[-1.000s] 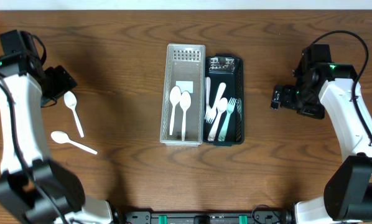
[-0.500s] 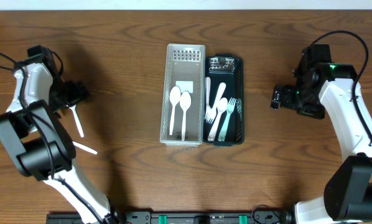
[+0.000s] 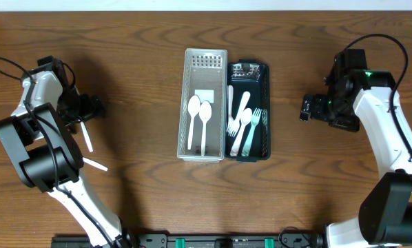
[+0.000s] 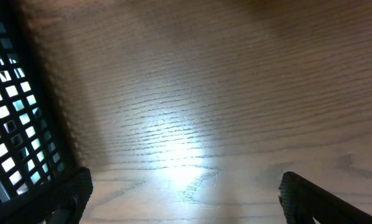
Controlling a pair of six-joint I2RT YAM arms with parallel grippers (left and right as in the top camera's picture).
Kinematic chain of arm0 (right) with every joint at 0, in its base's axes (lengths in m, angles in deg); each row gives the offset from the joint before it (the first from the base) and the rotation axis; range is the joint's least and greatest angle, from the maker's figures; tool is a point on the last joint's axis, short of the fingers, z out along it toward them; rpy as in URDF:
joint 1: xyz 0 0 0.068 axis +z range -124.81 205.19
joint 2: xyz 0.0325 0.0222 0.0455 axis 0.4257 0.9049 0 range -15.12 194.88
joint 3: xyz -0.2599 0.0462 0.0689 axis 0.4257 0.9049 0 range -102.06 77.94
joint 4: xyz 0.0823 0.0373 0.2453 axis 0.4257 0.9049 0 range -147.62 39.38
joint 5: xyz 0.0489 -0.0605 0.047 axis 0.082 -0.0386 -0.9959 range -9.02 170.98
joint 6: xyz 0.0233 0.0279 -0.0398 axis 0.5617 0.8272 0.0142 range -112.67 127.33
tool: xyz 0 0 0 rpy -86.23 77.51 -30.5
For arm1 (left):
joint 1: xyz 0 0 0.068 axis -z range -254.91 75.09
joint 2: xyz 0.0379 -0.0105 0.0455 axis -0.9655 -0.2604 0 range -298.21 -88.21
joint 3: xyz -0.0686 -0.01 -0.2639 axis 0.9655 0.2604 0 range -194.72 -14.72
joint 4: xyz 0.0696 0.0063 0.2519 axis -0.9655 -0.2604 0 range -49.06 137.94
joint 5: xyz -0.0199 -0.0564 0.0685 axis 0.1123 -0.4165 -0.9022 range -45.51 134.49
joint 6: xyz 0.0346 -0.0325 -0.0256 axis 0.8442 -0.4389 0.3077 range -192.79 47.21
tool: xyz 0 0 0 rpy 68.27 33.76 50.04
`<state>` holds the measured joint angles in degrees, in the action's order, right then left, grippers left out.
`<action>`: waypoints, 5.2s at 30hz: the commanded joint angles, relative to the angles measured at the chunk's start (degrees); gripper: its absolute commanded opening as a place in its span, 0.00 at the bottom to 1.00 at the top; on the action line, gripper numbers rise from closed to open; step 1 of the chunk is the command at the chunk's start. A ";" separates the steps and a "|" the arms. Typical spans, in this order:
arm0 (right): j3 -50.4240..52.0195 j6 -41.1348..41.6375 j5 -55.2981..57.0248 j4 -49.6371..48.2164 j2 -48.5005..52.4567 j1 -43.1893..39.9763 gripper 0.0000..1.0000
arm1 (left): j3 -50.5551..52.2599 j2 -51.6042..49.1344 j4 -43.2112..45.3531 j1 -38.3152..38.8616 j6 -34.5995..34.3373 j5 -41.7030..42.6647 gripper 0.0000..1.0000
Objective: Pack container
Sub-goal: 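Return the left gripper to the spoons and grasp another spoon, then place the spoon in the clear basket and release it, then move the left gripper to the last white spoon and grasp it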
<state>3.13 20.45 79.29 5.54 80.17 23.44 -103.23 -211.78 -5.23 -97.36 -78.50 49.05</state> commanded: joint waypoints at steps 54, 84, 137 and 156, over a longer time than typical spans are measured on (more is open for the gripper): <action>0.42 -0.57 -0.04 -2.49 0.42 -0.81 0.99 | 0.17 21.35 -4.57 53.16 -9.62 -0.07 0.06; 0.42 -0.57 -0.04 -2.27 0.42 -0.81 0.99 | -1.99 42.60 -19.17 29.51 -31.87 -22.14 0.89; 0.42 -1.22 -0.02 -1.64 0.42 -0.81 0.99 | 28.39 15.06 10.54 -6.62 -26.86 -0.92 0.36; 0.42 -1.22 -0.04 -1.64 0.42 -0.81 0.99 | 27.17 15.80 7.65 -6.38 -25.00 -0.90 0.06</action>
<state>3.35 20.06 79.29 3.99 80.17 23.44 -76.30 -193.97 3.98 -103.72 -105.23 49.90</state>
